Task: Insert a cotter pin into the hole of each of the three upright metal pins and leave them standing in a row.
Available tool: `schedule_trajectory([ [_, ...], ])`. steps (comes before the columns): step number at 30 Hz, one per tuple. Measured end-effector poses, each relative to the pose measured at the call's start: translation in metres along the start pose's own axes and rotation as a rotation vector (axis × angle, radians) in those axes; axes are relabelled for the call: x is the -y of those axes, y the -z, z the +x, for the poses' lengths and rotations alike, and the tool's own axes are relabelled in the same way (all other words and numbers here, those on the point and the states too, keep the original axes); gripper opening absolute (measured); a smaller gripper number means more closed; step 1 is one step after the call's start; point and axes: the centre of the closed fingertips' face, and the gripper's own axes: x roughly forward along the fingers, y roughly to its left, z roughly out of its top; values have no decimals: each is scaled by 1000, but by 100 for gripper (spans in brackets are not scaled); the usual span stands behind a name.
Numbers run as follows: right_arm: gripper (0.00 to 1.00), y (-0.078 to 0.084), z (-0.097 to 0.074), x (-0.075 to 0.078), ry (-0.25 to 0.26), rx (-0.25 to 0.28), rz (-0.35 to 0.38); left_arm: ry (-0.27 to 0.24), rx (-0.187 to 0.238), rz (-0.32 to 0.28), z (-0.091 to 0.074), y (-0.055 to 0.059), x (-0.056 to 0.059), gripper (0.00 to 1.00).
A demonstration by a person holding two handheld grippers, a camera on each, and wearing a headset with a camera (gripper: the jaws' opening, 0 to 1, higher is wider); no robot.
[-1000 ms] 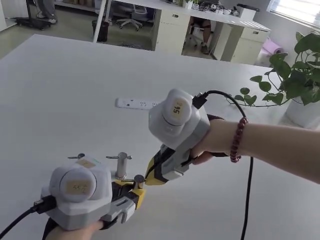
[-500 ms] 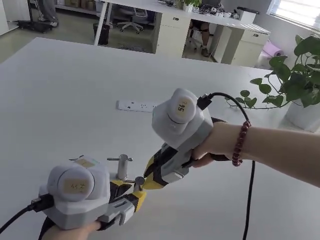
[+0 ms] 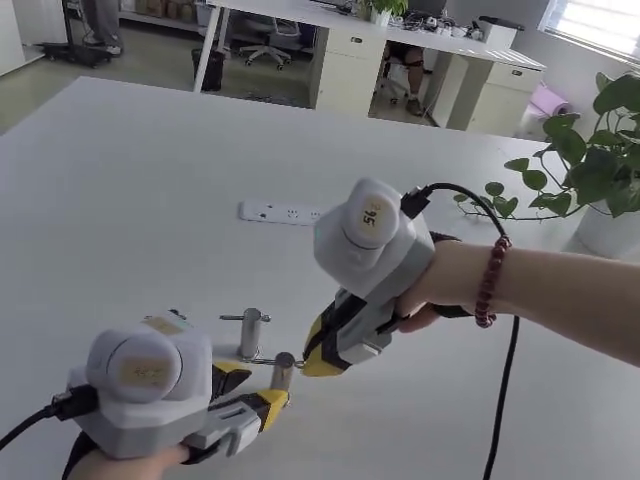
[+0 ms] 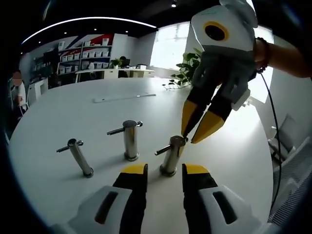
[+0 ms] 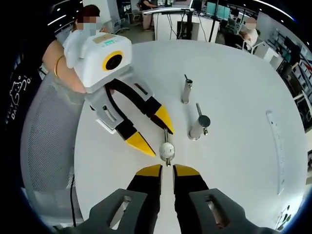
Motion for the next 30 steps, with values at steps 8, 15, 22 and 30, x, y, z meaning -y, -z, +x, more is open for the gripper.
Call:
schedule_trajectory([
  [8,0,-2,1,3,13,-1,0,2,-9,28,-9,0,-4,31],
  [15,0,-5,2,1,5,2,0,9,-5,32,-16,-1,-5,33],
  [22,11,-13,2,-2,0,31,20,11,1,37,-21,-4,-7,35],
  [30,14,-21,7,0,6,56,26,16,10,44,-28,-8,-7,37],
])
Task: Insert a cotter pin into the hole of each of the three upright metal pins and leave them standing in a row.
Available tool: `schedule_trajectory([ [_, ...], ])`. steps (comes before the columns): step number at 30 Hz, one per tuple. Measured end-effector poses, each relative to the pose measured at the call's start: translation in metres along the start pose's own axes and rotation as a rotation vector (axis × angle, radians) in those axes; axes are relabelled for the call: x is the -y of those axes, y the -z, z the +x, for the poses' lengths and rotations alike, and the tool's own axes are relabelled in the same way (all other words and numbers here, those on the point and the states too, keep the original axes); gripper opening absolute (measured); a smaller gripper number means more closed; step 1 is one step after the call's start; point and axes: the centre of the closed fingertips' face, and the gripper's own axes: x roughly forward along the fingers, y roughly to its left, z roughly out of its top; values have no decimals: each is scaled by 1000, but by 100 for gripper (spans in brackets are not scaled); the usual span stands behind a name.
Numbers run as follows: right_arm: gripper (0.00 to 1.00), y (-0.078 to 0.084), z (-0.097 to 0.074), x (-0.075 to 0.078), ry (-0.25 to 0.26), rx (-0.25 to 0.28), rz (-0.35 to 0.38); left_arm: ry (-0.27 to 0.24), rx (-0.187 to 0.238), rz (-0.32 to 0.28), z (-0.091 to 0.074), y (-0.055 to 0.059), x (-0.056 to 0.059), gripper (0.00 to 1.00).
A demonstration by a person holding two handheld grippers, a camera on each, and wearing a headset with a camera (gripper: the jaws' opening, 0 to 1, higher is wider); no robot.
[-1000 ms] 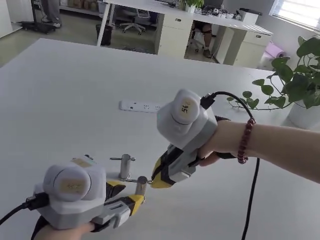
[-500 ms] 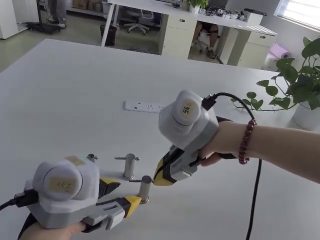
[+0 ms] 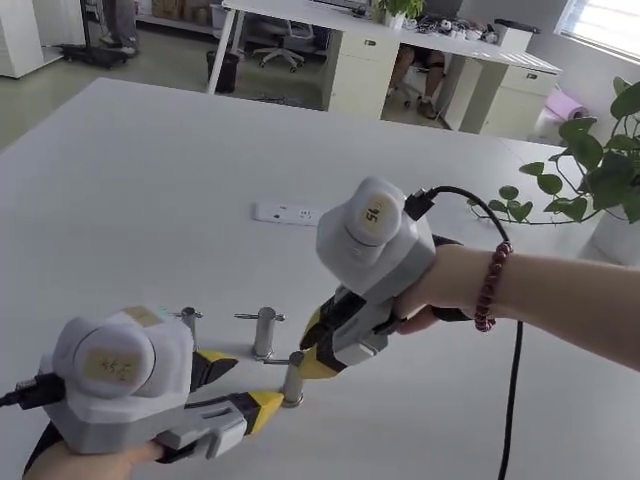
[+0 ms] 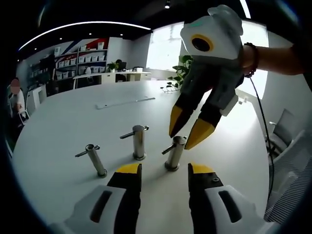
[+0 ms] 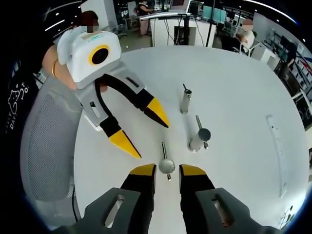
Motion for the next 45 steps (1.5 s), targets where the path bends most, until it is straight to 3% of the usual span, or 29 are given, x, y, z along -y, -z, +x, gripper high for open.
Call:
schedule_trajectory([
  [8,10,-1,9,-2,-4,-3,-1,-8,2,0,-6,-1,-4,38],
  [15,9,-1,10,0,-3,-29,16,-14,1,3,-7,0,-9,38],
  [31,8,1,9,1,-11,-30,33,-14,-1,20,-15,2,-11,40],
  [42,8,8,3,12,17,-54,25,-16,18,25,-29,-2,-15,44],
  [45,8,9,1,18,30,-54,28,-47,21,19,-34,-2,-21,44],
])
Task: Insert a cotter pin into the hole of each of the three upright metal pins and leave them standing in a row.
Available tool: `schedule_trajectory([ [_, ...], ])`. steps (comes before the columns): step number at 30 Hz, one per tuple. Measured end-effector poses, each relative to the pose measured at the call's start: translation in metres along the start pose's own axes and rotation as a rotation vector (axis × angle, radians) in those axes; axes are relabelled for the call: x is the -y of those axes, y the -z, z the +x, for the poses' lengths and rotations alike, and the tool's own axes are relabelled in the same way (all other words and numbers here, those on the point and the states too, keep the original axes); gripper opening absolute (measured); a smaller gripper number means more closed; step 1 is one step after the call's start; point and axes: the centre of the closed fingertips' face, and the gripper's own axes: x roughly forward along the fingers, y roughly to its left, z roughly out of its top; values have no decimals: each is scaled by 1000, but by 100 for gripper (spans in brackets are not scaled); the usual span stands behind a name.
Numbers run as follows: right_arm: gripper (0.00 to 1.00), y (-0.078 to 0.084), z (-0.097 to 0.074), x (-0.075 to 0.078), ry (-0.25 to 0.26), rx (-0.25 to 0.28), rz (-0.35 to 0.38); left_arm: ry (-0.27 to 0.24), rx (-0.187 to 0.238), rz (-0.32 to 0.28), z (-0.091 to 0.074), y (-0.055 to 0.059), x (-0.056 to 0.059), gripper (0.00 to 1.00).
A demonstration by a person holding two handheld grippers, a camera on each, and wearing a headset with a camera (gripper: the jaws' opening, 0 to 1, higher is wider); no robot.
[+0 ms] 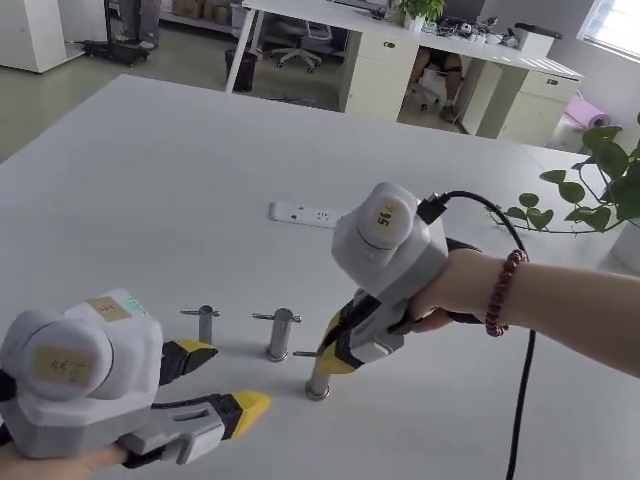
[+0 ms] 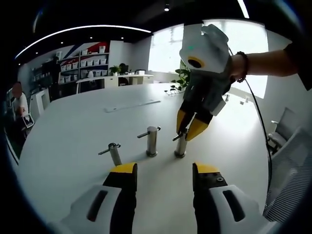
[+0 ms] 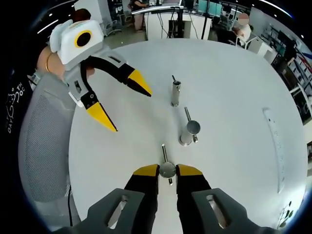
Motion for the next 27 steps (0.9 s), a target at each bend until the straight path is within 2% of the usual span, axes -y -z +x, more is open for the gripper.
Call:
schedule_trajectory([
  [1,8,0,-1,3,9,1,-5,-7,-1,13,-2,1,-1,44],
  [6,8,0,-5,13,31,2,0,-11,-14,-3,-9,6,-3,45],
  [17,8,9,-4,33,49,-16,23,-12,-12,18,-23,6,-3,48],
  [27,8,7,-2,40,43,-5,32,-22,-14,17,-25,9,-6,48],
])
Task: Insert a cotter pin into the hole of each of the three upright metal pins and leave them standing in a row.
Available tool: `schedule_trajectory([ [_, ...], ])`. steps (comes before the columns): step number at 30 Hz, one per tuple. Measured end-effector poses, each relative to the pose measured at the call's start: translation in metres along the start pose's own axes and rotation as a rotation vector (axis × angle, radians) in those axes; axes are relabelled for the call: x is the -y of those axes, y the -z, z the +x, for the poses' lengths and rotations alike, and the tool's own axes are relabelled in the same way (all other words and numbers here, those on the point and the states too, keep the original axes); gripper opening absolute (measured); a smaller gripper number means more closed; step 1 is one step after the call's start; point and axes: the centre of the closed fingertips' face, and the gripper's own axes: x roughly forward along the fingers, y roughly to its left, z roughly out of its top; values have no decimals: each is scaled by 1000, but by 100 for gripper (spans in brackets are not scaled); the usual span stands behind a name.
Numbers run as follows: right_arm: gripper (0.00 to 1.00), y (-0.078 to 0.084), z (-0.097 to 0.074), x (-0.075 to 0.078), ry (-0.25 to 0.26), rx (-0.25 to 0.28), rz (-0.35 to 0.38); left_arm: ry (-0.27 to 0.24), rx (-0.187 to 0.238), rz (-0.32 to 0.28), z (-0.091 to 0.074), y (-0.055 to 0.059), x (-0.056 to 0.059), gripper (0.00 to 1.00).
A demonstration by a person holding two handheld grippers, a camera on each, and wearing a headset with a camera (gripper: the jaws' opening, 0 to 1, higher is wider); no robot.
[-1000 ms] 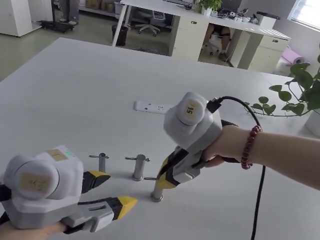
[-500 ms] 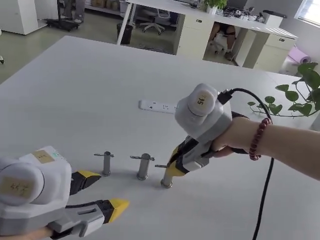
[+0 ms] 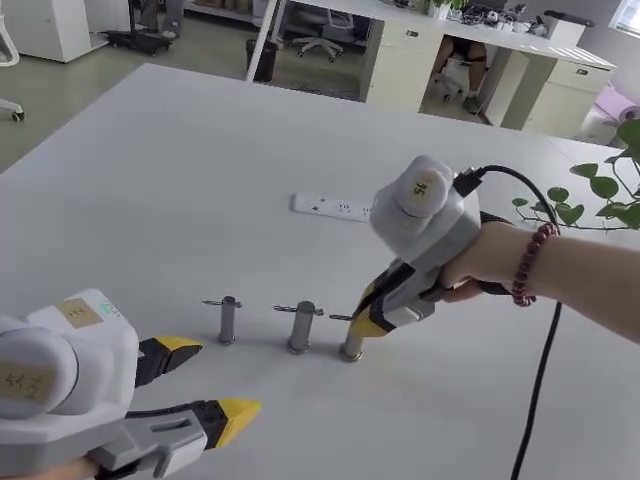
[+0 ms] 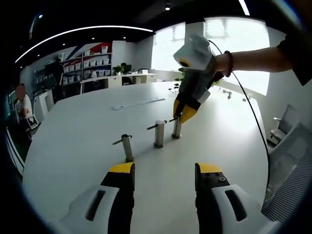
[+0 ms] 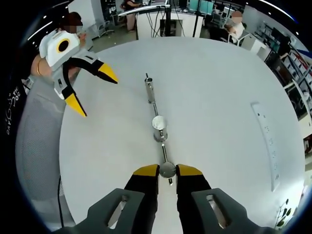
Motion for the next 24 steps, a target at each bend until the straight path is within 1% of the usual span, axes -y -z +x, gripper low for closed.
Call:
schedule_trajectory([
  [6,8,2,-2,4,-8,-9,-22,-3,-3,-6,0,3,-2,48],
  [10,8,4,-4,2,-15,-4,-31,-4,-9,-12,0,5,-4,48],
  [12,8,5,-4,4,-15,-6,-24,-4,-13,-14,-1,6,-5,48],
  [19,8,10,-5,2,-29,-24,-40,-9,-9,-15,-1,5,-8,48],
  [20,8,10,-5,1,-34,-25,-57,-9,-8,-14,-1,5,-8,48],
  [22,8,10,-5,1,-31,-31,-49,-11,-9,-16,-1,4,-9,49],
  [24,9,10,-5,1,-30,-34,-65,-13,-10,-19,-2,4,-9,49],
])
